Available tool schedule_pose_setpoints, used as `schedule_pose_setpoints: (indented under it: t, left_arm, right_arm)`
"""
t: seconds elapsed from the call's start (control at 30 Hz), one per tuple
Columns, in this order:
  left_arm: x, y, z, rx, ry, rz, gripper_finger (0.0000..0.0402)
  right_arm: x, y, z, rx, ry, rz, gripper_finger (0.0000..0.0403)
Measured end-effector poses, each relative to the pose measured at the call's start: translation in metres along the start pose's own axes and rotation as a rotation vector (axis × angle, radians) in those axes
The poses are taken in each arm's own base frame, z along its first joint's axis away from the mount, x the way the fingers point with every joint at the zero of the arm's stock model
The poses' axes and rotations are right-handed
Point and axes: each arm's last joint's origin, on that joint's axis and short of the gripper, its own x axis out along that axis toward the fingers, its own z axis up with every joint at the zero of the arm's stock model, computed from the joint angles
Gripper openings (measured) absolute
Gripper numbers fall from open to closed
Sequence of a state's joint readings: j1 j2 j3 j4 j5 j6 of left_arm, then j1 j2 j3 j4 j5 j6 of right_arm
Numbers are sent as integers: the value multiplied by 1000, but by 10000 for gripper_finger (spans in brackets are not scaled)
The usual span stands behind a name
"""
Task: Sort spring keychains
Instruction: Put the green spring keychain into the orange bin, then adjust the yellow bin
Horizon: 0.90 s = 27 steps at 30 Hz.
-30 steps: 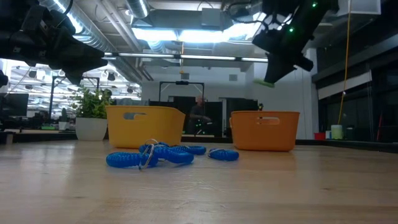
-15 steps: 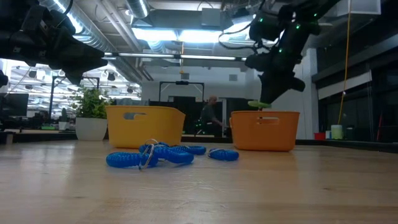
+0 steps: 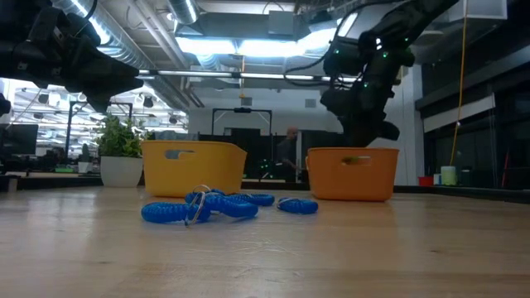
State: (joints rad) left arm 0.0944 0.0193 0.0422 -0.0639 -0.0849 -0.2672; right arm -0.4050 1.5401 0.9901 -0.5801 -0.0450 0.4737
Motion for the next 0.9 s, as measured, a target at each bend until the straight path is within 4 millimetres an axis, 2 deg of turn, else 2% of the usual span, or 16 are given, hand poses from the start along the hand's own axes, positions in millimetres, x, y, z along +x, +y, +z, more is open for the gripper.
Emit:
schedule_pose_setpoints:
  t: [0.27,0.73,0.9]
  left_arm:
    - [0,0,0,0,0,0,123]
    - [0,0,0,0,0,0,123]
    - [0,0,0,0,0,0,123]
  right_arm:
    - [12,1,2,-13,6,10,22]
    - [12,1,2,-37,11,19,69]
    - [11,2,2,-39,18,33,97]
